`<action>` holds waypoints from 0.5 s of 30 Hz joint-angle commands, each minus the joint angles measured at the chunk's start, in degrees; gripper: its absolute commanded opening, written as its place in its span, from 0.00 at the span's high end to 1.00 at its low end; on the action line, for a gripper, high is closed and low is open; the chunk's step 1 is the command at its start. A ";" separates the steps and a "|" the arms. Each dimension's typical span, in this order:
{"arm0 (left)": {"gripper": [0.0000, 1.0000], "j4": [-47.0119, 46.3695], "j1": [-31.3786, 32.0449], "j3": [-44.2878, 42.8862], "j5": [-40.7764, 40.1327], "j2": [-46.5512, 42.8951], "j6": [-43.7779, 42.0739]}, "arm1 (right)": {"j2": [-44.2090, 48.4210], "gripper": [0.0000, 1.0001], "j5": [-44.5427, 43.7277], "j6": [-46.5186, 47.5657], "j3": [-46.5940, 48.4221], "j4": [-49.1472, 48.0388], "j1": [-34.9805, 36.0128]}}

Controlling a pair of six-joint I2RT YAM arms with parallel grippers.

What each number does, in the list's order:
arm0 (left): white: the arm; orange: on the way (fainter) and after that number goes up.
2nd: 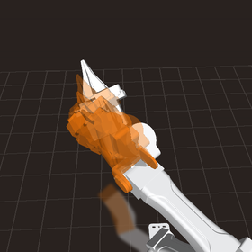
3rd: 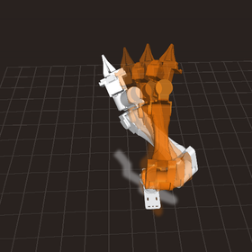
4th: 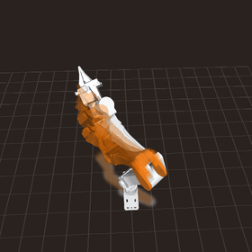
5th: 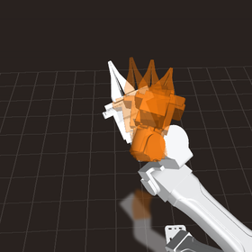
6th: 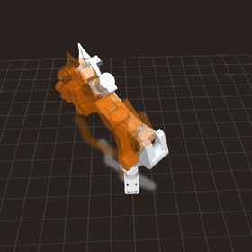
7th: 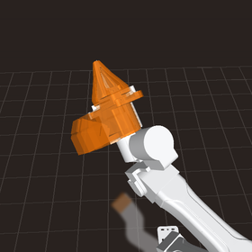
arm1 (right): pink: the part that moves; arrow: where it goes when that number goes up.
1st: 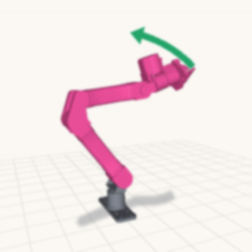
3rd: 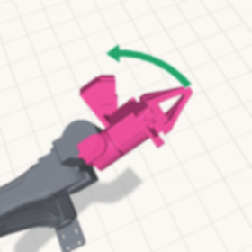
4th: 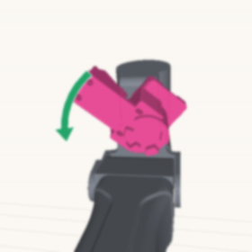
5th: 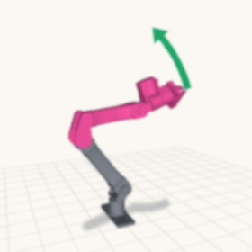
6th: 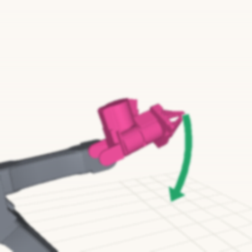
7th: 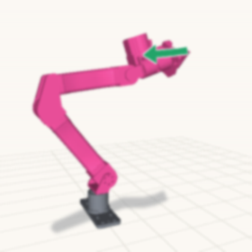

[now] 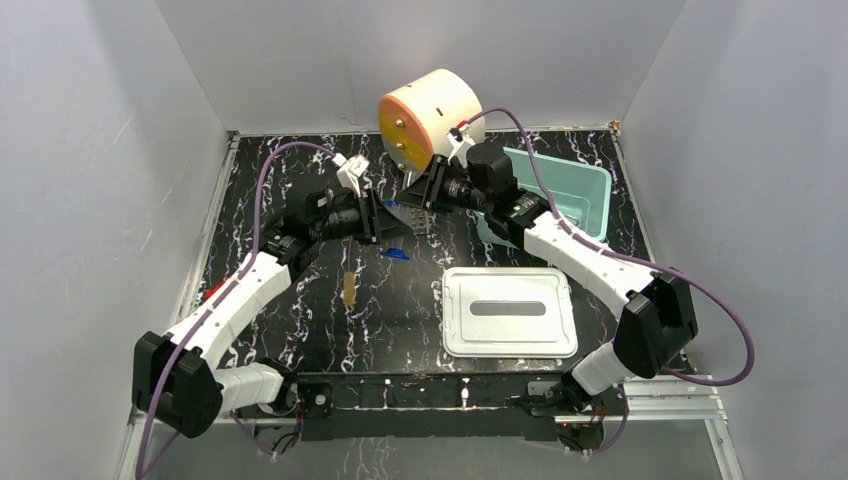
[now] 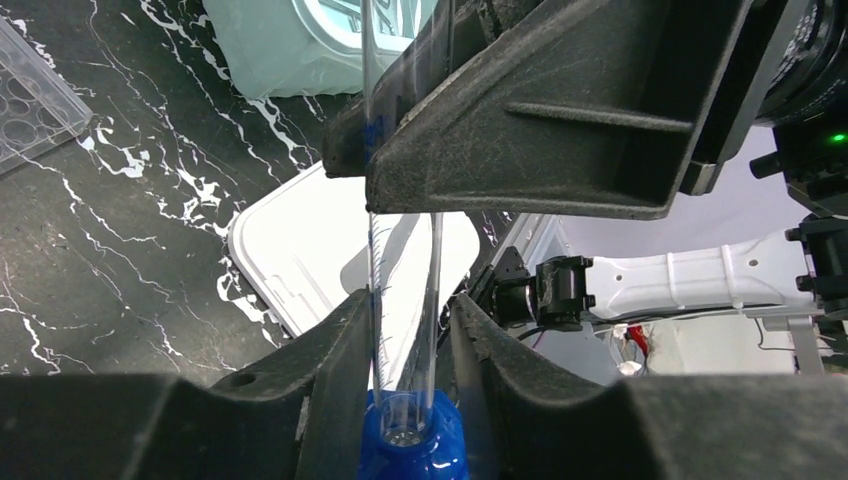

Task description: Organize the chemistry lab equipment

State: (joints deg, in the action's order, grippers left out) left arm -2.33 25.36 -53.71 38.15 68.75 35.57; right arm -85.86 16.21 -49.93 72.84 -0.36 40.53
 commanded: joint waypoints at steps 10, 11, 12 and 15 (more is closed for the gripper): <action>0.22 8.73 0.22 -5.05 -9.60 -5.62 -3.23 | 0.51 0.76 -11.44 25.32 14.33 12.49 -0.34; 0.21 9.29 0.23 -5.31 -10.65 -6.56 -3.45 | 0.33 0.76 -12.74 28.84 16.53 14.69 -0.62; 0.20 9.76 0.21 -5.49 -11.59 -7.44 -3.56 | 0.13 0.75 -14.15 32.35 18.69 16.75 -0.86; 0.17 10.98 0.17 -5.53 -14.24 -9.92 -3.46 | -0.22 0.75 -18.30 41.47 23.09 21.42 -2.39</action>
State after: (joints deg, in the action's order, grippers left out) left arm 5.74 25.36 -56.47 28.60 63.81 33.41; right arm -86.63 5.41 -25.02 88.86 15.25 39.99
